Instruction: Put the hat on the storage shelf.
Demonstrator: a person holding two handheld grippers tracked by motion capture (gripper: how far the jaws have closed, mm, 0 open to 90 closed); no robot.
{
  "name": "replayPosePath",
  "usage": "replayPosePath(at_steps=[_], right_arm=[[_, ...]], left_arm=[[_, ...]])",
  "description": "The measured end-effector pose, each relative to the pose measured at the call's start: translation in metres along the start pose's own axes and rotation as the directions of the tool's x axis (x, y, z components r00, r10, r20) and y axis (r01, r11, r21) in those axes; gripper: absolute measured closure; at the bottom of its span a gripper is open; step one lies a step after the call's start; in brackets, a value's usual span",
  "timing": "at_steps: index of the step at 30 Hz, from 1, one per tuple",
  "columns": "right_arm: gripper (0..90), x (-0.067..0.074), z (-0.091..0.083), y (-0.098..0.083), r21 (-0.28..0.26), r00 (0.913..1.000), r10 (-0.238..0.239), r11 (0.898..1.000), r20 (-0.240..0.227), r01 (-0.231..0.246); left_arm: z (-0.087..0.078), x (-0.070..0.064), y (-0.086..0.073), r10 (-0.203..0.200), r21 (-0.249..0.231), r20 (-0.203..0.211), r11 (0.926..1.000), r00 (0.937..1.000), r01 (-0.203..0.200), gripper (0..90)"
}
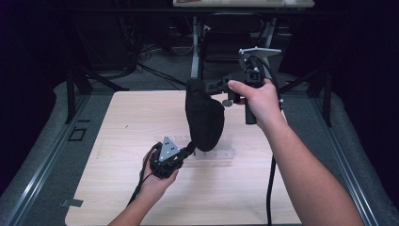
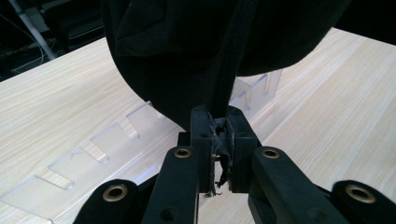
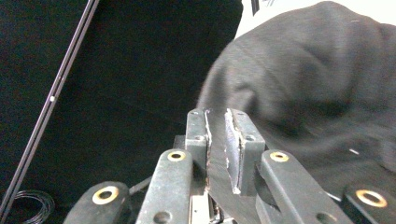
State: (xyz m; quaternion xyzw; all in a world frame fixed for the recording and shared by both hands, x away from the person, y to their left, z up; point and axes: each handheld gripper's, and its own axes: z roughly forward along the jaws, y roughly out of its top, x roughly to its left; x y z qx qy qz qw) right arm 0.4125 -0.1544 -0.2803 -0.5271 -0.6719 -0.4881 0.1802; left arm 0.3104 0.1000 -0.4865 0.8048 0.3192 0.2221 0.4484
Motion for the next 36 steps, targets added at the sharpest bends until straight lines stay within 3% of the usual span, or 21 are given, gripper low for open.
replayPosePath(at_steps=[19, 36], right_arm=[[79.1, -0.014, -0.013, -0.001, -0.013, 0.9991, 0.015, 1.0, 0.041, -0.015], [78.7, -0.023, -0.019, -0.004, -0.016, 0.9978, 0.02, 1.0, 0.063, -0.019]], left_arm=[[-0.002, 0.006, -0.009, -0.007, 0.021, -0.005, 0.9998, 1.0, 0.007, 85.3], [0.005, 0.006, -0.03, 0.002, 0.07, -0.021, 0.9975, 0.9998, 0.0, 85.1]])
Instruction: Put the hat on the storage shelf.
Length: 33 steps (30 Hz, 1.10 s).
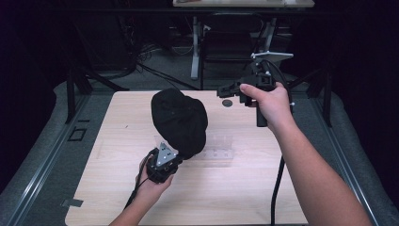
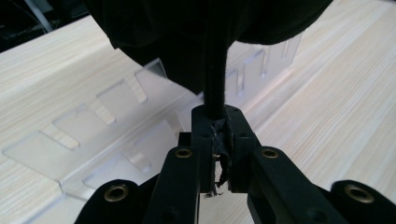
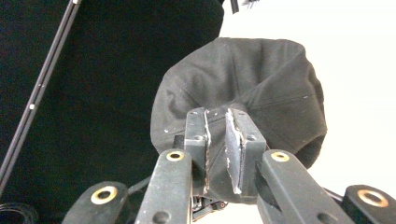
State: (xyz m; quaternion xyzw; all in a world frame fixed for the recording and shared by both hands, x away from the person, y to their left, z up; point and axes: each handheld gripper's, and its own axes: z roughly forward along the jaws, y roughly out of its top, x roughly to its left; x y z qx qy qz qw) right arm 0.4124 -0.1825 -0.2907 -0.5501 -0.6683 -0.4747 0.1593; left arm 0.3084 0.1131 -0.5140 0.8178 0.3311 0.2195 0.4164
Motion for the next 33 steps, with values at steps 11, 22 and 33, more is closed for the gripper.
replayPosePath(at_steps=[11, 22, 33], right_arm=[[78.4, -0.007, -0.003, -0.004, -0.009, 0.9997, 0.002, 1.0, 0.025, -0.001], [77.2, -0.01, -0.008, -0.012, -0.011, 0.9954, -0.036, 0.999, 0.089, 0.037], [75.5, -0.012, -0.012, -0.024, 0.004, 0.9843, -0.083, 0.996, 0.155, 0.084]], left_arm=[[0.006, -0.003, -0.019, -0.012, 0.016, -0.012, 0.9998, 0.9999, 0.012, 84.8], [0.004, 0.001, -0.025, -0.04, 0.001, -0.007, 0.9992, 0.9992, 0.04, 83.4], [-0.015, 0.011, -0.031, -0.06, 0.004, -0.033, 0.9982, 0.9977, 0.06, 67.9]])
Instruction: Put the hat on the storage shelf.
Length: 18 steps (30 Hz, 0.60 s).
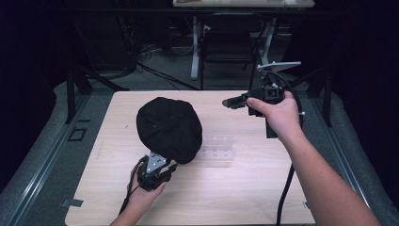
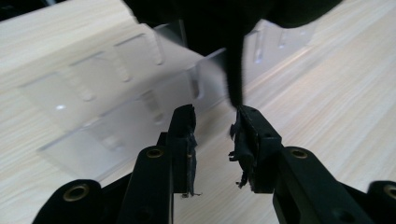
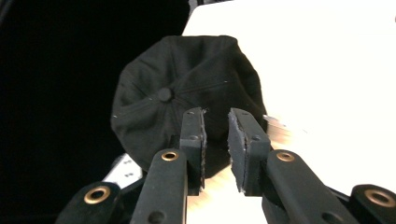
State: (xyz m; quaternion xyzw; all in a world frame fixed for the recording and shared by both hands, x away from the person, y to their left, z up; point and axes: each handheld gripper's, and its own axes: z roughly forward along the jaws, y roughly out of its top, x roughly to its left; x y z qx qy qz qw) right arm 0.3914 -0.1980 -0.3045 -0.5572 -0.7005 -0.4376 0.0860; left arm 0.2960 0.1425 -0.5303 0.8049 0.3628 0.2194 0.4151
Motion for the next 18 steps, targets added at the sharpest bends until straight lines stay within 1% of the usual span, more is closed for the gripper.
replayPosePath(at_steps=[2, 4, 5, 7, 12, 14, 16, 18], right_arm=[[74.9, -0.002, -0.001, -0.003, 0.001, 0.9996, -0.014, 1.0, 0.025, 0.014], [74.3, -0.005, -0.001, -0.007, 0.001, 0.9984, -0.028, 1.0, 0.05, 0.028], [74.2, -0.007, -0.001, -0.009, -0.002, 0.9971, -0.037, 0.999, 0.066, 0.037], [73.9, -0.01, -0.001, -0.012, -0.003, 0.9956, -0.043, 0.999, 0.084, 0.044], [73.8, -0.02, -0.003, -0.023, 0.004, 0.9886, -0.057, 0.998, 0.139, 0.056], [73.7, -0.026, -0.003, -0.028, 0.01, 0.9837, -0.062, 0.998, 0.169, 0.061], [73.4, -0.03, -0.004, -0.032, 0.009, 0.9813, -0.06, 0.998, 0.183, 0.06], [73.0, -0.035, -0.004, -0.039, 0.005, 0.9757, -0.066, 0.998, 0.209, 0.066]], left_arm=[[-0.006, 0.005, -0.001, -0.02, -0.006, -0.012, 0.9998, 0.9997, 0.02, 62.7], [-0.011, 0.011, -0.002, -0.03, -0.01, -0.023, 0.9995, 0.9993, 0.03, 57.9], [-0.013, 0.014, -0.002, -0.041, -0.008, -0.023, 0.9991, 0.9989, 0.041, 56.3], [-0.019, 0.02, -0.004, -0.063, -0.017, -0.029, 0.9979, 0.9976, 0.062, 55.4], [-0.031, 0.034, -0.01, -0.093, -0.028, -0.055, 0.9954, 0.9942, 0.091, 52.1], [-0.033, 0.038, -0.013, -0.111, -0.038, -0.063, 0.9934, 0.9919, 0.108, 51.6], [-0.035, 0.042, -0.016, -0.129, -0.042, -0.068, 0.9911, 0.9894, 0.126, 51.6], [-0.036, 0.046, -0.02, -0.143, -0.04, -0.07, 0.9893, 0.9873, 0.14, 51.4]])
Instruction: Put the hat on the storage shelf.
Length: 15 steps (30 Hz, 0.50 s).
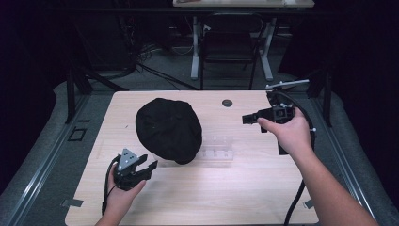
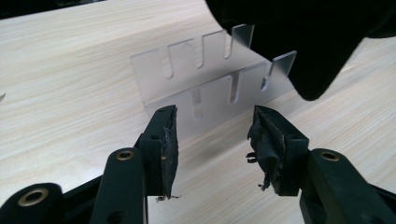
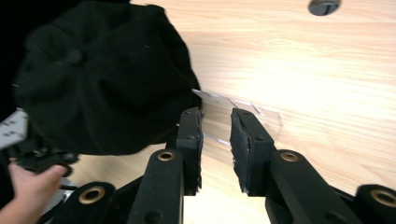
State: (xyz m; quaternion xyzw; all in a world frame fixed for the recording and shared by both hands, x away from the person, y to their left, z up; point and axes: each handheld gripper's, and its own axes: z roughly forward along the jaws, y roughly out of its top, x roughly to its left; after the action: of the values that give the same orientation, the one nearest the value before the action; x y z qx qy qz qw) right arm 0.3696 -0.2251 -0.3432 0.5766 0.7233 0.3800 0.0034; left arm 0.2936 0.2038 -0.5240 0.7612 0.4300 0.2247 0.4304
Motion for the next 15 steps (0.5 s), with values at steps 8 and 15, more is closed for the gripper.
replayPosePath(at_steps=[8, 15], right_arm=[[72.3, -0.018, 0.008, -0.025, 0.018, 0.9988, -0.006, 1.0, 0.048, 0.005], [71.9, -0.03, 0.011, -0.047, 0.023, 0.9949, -0.016, 1.0, 0.1, 0.013]], left_arm=[[0.001, 0.004, -0.011, -0.001, 0.026, -0.005, 0.9997, 1.0, 0.001, 51.3], [0.007, -0.005, -0.012, 0.021, 0.045, 0.024, 0.9988, 0.9995, -0.022, 51.1]])
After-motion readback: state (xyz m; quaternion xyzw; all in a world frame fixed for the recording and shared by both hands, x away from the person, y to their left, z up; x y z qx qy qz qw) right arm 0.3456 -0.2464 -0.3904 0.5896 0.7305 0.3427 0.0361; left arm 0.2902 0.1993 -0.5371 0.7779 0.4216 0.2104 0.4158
